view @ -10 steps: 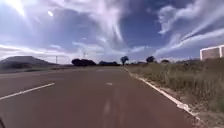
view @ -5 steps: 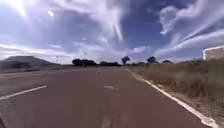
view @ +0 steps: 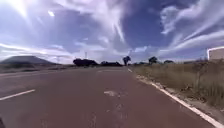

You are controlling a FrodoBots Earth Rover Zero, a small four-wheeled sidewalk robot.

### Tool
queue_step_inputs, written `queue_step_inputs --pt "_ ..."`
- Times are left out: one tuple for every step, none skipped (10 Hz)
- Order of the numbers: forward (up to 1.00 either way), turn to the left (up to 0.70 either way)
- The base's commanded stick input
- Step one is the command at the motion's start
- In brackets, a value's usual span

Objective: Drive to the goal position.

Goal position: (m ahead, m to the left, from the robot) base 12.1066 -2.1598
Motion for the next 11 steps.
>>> queue_step_inputs --pt "1.0 0.0" --pt "1.0 0.0" --pt "1.0 -0.19" --pt "1.0 -0.27" --pt "1.0 -0.25" --pt "1.0 -0.2" --pt "1.0 -0.1" --pt "1.0 0.0" --pt "1.0 0.0" --pt "1.0 0.0" --pt "1.0 0.0"
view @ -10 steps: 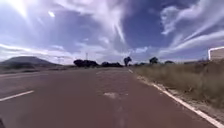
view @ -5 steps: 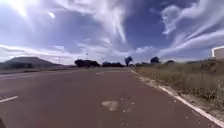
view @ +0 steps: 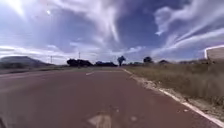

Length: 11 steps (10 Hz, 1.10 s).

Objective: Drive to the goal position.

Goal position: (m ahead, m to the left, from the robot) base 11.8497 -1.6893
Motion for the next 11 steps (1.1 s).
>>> queue_step_inputs --pt "1.0 0.0" --pt "1.0 0.0" --pt "1.0 0.0" --pt "1.0 0.0" --pt "1.0 0.0" --pt "1.0 0.0" --pt "1.0 0.0" --pt "1.0 0.0" --pt "1.0 0.0" --pt "1.0 0.0" --pt "1.0 0.0"
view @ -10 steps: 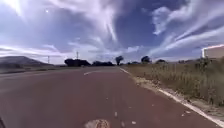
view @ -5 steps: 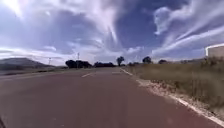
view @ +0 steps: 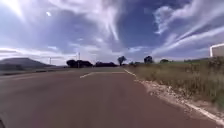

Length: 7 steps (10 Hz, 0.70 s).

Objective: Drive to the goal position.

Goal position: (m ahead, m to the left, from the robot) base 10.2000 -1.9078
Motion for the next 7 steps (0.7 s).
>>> queue_step_inputs --pt "1.0 0.0" --pt "1.0 -0.01" --pt "1.0 -0.05" --pt "1.0 -0.13" --pt "1.0 -0.26" --pt "1.0 -0.32" --pt "1.0 -0.32"
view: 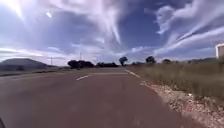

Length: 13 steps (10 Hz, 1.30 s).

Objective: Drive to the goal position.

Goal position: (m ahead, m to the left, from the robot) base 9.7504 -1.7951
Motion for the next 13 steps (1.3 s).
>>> queue_step_inputs --pt "1.0 -0.08" --pt "1.0 -0.02" --pt "1.0 0.0" --pt "1.0 0.0" --pt "1.0 0.0" --pt "1.0 0.0" --pt "1.0 0.0" --pt "1.0 0.0" --pt "1.0 0.0" --pt "1.0 0.0" --pt "1.0 0.0" --pt "1.0 0.0" --pt "1.0 0.0"
